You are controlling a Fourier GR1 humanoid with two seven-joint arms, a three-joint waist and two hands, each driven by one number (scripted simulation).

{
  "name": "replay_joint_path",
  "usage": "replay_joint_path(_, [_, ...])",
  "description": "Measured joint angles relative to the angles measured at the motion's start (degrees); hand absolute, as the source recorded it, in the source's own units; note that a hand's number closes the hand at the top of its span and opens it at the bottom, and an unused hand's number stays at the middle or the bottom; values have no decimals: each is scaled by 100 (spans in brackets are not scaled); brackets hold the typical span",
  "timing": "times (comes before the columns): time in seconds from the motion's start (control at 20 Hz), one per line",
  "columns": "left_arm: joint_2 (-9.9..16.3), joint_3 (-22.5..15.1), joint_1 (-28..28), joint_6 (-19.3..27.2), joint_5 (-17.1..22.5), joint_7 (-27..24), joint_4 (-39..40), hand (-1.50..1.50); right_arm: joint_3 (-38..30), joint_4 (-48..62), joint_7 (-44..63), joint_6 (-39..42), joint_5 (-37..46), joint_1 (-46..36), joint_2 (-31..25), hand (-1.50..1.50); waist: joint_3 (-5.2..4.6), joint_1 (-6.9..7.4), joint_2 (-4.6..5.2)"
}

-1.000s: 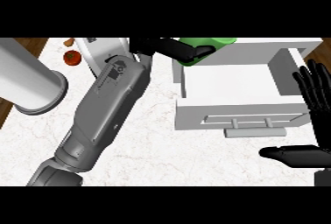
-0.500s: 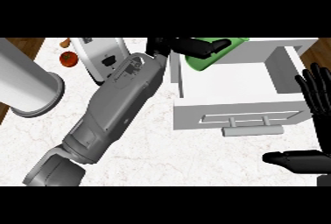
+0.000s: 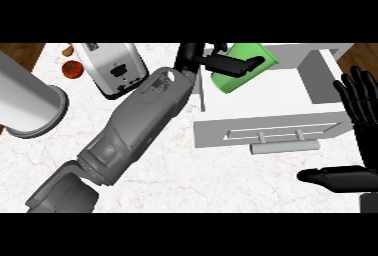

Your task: Pick up the cup, place it into the drawer and close the drawer

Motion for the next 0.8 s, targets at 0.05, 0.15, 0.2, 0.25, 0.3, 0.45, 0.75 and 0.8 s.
replay_joint_path(0.05, [0, -117, -19, 24, 27, 21, 53, -150, -6, 53, 3, -5, 2, -61, -8, -150, -1, -9, 5])
replay_joint_path(0.15, [0, -380, 54, 67, 104, 37, 91, -150, 10, -77, 142, 29, -70, -69, -30, -150, -1, -75, 13])
replay_joint_path(0.2, [0, -503, 78, 71, 143, 84, 89, -150, 35, -33, 100, 0, -18, -101, -3, -150, -1, -63, 13])
replay_joint_path(0.25, [1, -627, 93, 80, 158, 121, 121, -150, 51, -25, 109, -12, -7, -130, 7, -150, -1, -67, 16])
replay_joint_path(0.3, [1, -727, 39, 120, 182, 212, 165, -150, 48, -4, 141, 4, -25, -186, -17, -150, 0, -90, 24])
replay_joint_path(0.45, [0, -1064, -3, 267, 190, 377, 246, -150, 50, 73, 54, 36, -30, -194, -11, -150, 2, -127, 36])
replay_joint_path(0.75, [0, -1450, 75, 686, 365, 240, 66, -150, 39, 216, -7, 105, -164, -329, 12, -150, 0, -131, 43])
replay_joint_path(0.8, [0, -1448, 66, 701, 423, 189, 7, -150, 25, 192, -12, 165, -279, -278, 29, -150, -1, -123, 37])
